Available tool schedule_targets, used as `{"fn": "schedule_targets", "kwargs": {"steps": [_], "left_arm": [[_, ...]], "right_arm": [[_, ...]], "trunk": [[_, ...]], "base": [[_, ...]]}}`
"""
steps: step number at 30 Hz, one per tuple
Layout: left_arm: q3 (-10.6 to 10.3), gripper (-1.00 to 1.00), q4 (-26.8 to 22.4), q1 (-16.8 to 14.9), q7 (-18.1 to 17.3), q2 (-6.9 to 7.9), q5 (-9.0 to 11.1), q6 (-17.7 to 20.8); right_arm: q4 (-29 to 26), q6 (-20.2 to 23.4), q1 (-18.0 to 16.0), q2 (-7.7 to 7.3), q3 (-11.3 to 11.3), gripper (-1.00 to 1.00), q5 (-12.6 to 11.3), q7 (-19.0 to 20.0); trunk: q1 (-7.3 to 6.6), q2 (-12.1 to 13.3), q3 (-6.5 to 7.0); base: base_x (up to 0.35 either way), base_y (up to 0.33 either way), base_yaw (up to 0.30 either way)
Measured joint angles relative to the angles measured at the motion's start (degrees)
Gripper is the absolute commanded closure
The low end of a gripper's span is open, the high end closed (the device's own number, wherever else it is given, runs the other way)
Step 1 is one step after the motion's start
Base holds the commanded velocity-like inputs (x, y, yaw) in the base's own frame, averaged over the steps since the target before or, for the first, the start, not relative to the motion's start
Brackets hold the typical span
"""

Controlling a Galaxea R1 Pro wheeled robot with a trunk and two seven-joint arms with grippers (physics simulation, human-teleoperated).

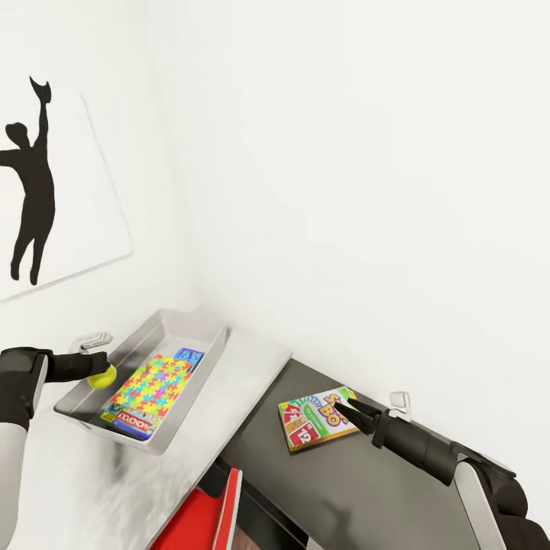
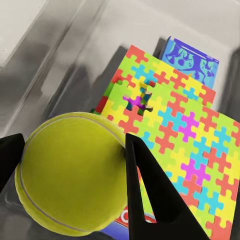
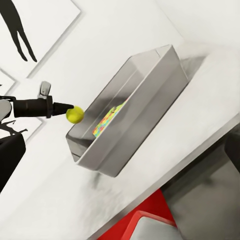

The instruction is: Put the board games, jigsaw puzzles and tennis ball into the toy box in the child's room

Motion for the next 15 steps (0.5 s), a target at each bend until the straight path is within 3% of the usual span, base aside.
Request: {"fn": "schedule_targets", "kwargs": {"steps": [9,15], "left_arm": [[0.12,1.00,0.05,0.00,6.16,-0.03,0.07,-1.83],[0.08,1.00,0.16,0.00,7.72,-0.21,0.11,-2.89]], "right_arm": [[0.00,0.00,0.00,0.00,0.00,-1.00,0.00,0.01],[0.00,0.00,0.00,-0.01,0.00,-1.00,0.00,0.01]], "trunk": [[0.00,0.00,0.00],[0.00,0.00,-0.05]], "base": [[0.000,0.000,0.000],[0.000,0.000,0.000]]}}
